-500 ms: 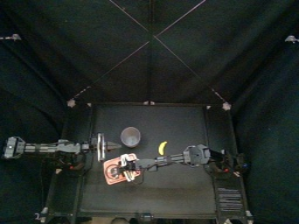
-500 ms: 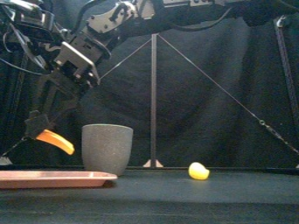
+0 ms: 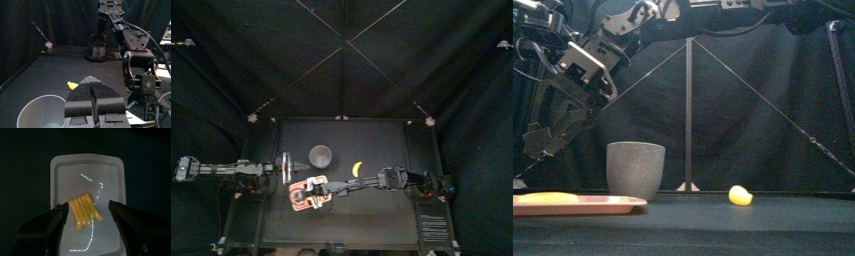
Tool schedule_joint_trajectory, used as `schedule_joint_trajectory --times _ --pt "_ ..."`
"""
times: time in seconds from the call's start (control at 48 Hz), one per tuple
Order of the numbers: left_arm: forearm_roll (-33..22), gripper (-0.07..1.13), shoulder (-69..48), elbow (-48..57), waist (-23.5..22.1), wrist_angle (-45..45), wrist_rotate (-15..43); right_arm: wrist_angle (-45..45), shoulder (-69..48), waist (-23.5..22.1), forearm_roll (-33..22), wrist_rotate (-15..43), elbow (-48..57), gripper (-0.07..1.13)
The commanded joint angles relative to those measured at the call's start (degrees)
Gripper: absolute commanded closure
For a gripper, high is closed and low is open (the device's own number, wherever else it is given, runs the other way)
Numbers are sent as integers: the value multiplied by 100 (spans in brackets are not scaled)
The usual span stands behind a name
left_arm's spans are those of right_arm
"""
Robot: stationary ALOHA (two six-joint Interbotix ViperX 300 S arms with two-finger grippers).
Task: Pick the fries then place it on the pink plate
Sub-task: Drop fries on the pink plate and return to neutral
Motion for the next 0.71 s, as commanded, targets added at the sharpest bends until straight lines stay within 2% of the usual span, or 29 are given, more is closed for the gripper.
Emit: schedule_joint_trajectory --times 0.021,0.167,0.521,0.708 --pt "0 98 9 -53 9 9 -18 -229 -580 -88 422 114 281 9" --pt "-9 98 9 0 9 9 -26 -1125 -1107 -149 940 492 1081 9" --pt "-26 98 -123 44 18 9 9 -4913 -2751 -18 1169 624 4175 9" --pt "-26 98 -211 53 26 9 0 -6618 -3498 -9 1397 606 5449 9"
